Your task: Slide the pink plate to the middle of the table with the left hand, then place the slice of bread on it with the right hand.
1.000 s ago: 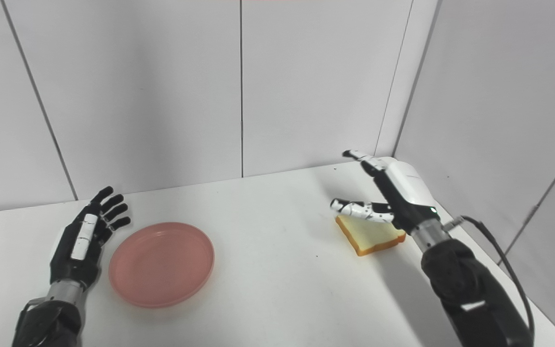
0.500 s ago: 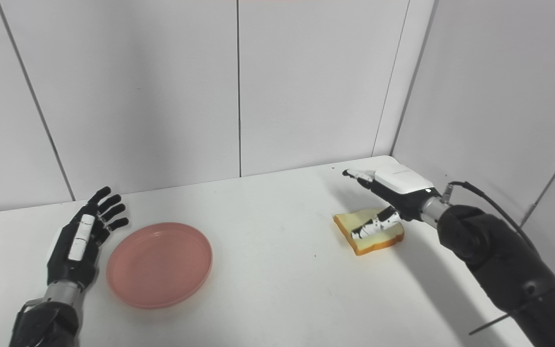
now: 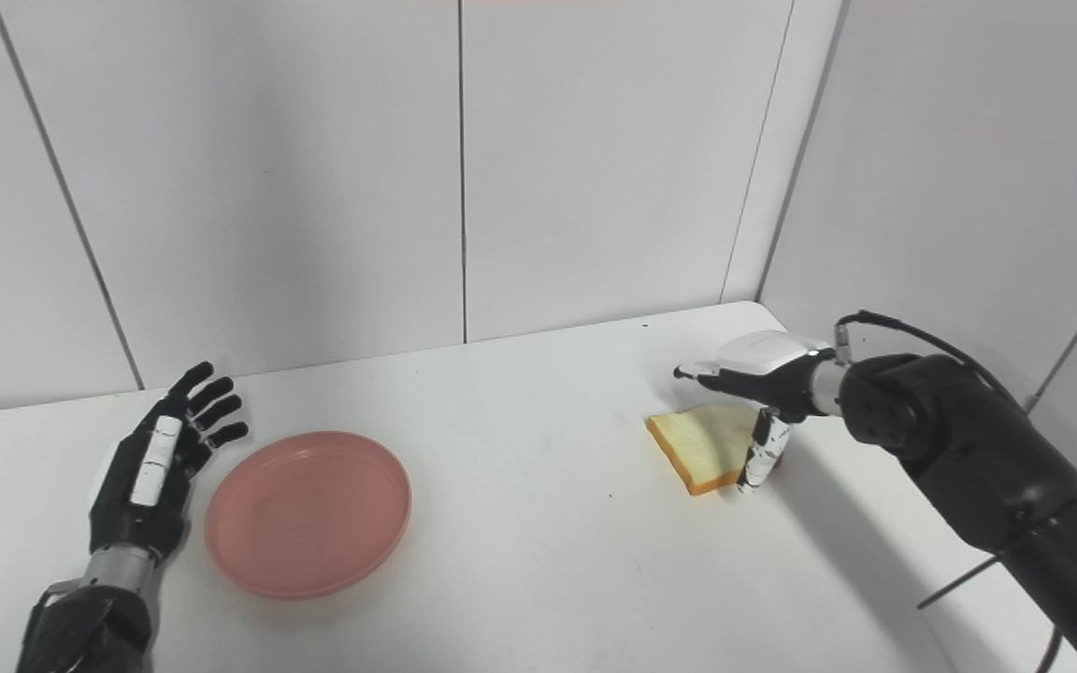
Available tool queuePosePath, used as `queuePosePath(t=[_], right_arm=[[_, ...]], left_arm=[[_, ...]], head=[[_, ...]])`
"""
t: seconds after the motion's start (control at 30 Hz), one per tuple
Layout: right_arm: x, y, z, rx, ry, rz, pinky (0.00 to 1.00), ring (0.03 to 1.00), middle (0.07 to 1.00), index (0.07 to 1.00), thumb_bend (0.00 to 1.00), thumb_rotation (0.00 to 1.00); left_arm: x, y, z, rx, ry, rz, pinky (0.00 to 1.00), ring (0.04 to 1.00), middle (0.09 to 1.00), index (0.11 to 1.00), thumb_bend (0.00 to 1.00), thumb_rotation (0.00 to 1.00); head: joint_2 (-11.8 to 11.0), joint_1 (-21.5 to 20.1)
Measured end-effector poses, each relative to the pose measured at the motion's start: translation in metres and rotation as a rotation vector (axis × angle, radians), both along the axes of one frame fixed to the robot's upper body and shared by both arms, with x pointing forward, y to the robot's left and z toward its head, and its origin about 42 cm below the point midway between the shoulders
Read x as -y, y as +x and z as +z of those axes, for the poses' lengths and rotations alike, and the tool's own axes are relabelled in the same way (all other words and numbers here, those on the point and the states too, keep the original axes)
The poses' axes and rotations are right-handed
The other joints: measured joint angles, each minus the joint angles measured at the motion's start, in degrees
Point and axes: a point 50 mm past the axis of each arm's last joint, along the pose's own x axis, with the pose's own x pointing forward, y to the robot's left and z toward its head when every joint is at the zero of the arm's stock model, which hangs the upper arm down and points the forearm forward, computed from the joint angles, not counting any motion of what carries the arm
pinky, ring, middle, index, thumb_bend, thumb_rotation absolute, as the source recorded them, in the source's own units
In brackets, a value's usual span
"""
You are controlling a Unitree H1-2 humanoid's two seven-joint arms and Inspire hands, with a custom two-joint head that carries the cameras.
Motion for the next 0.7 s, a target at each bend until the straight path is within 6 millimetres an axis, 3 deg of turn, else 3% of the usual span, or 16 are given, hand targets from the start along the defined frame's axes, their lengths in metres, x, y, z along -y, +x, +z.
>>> queuePosePath(t=[0.17, 0.4, 0.7], right_arm=[[-0.006, 0.008, 0.005, -0.022, -0.035, 0.003, 0.95, 0.994, 0.996, 0.977, 1.0, 0.26], [-0.01, 0.022, 0.008, -0.042, -0.044, -0.036, 0.96, 0.994, 1.0, 0.974, 1.0, 0.23], [-0.007, 0.035, -0.006, -0.045, -0.075, -0.059, 0.99, 0.968, 0.973, 0.951, 1.0, 0.27]], left_arm=[[0.0, 0.0, 0.0, 0.0, 0.0, -0.001, 0.7, 0.81, 0.815, 0.807, 0.98, 0.7], [0.0, 0.0, 0.0, 0.004, 0.001, -0.001, 0.7, 0.811, 0.815, 0.807, 0.97, 0.7], [0.0, -0.001, 0.001, 0.009, 0.0, 0.0, 0.7, 0.806, 0.818, 0.805, 0.97, 0.7]], head=[[0.2, 0.3], [0.1, 0.5], [0.4, 0.5]])
